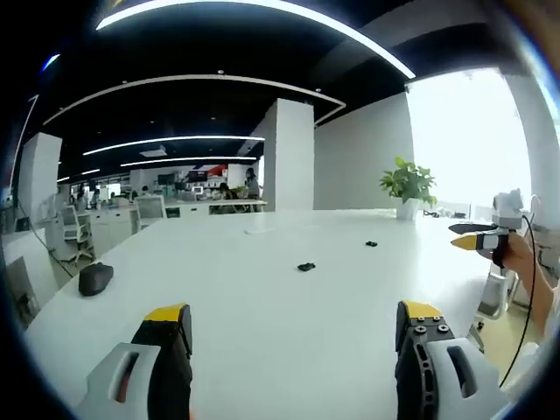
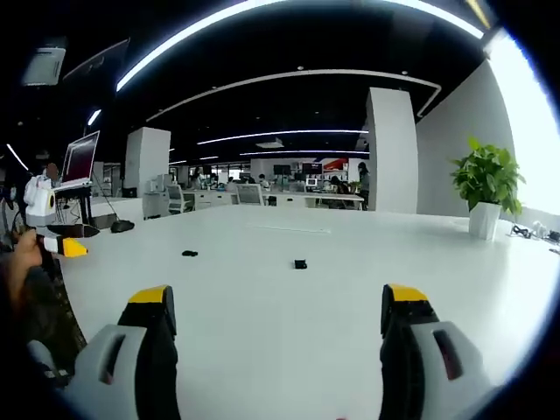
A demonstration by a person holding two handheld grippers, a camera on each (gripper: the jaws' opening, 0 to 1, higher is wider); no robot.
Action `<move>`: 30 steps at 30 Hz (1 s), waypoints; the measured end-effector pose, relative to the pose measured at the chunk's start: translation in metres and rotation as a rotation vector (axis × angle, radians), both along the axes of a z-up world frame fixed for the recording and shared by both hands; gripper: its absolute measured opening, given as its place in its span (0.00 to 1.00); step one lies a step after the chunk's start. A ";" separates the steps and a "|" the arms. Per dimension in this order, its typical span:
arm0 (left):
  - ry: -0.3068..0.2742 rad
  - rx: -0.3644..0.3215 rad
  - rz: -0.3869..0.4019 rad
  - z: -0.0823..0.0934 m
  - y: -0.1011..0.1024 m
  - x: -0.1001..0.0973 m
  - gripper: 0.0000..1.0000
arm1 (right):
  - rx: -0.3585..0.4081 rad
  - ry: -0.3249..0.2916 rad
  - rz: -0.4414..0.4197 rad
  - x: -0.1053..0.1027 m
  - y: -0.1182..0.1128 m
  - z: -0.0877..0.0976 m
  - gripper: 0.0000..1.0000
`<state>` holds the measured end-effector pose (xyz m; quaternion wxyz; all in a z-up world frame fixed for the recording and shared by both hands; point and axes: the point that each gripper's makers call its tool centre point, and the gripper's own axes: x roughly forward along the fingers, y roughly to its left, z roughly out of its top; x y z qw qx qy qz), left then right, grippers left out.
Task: Snap the two parts of the plastic buckle together until the buckle closes and remains connected.
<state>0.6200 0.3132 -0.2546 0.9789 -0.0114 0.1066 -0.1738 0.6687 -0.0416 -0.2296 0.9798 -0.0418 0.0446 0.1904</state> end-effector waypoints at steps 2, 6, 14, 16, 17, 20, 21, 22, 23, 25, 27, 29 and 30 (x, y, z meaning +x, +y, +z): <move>-0.003 0.007 -0.009 0.001 -0.001 0.005 0.99 | -0.004 -0.008 0.006 0.006 0.002 0.002 0.98; -0.023 0.008 -0.028 0.010 -0.004 0.016 0.99 | -0.001 -0.013 0.008 0.019 0.002 0.005 0.97; -0.034 0.003 -0.077 0.018 -0.013 0.033 0.99 | 0.023 -0.027 0.002 0.041 -0.003 0.012 0.97; -0.034 0.004 -0.083 0.018 -0.015 0.038 0.98 | 0.026 -0.026 0.000 0.045 -0.004 0.012 0.97; -0.033 0.004 -0.087 0.018 -0.015 0.040 0.98 | 0.027 -0.027 0.000 0.047 -0.004 0.012 0.97; -0.026 -0.009 -0.108 0.018 -0.019 0.048 0.98 | 0.030 -0.031 -0.001 0.054 -0.005 0.012 0.97; -0.029 -0.017 -0.113 0.018 -0.019 0.051 0.98 | 0.031 -0.026 0.001 0.056 -0.005 0.011 0.97; -0.026 -0.026 -0.114 0.018 -0.020 0.054 0.98 | 0.033 -0.022 0.004 0.058 -0.004 0.011 0.97; -0.018 -0.033 -0.114 0.018 -0.021 0.055 0.98 | 0.035 -0.026 0.010 0.059 -0.003 0.011 0.97; -0.024 -0.030 -0.139 0.020 -0.026 0.058 0.99 | 0.033 -0.023 0.014 0.059 0.000 0.011 0.97; -0.026 -0.028 -0.144 0.020 -0.029 0.062 0.98 | 0.023 -0.015 0.020 0.060 0.002 0.009 0.97; -0.015 -0.019 -0.177 0.018 -0.036 0.069 0.98 | 0.021 -0.014 0.026 0.061 0.005 0.009 0.97; -0.004 -0.021 -0.186 0.016 -0.039 0.071 0.98 | 0.020 -0.014 0.028 0.062 0.007 0.008 0.97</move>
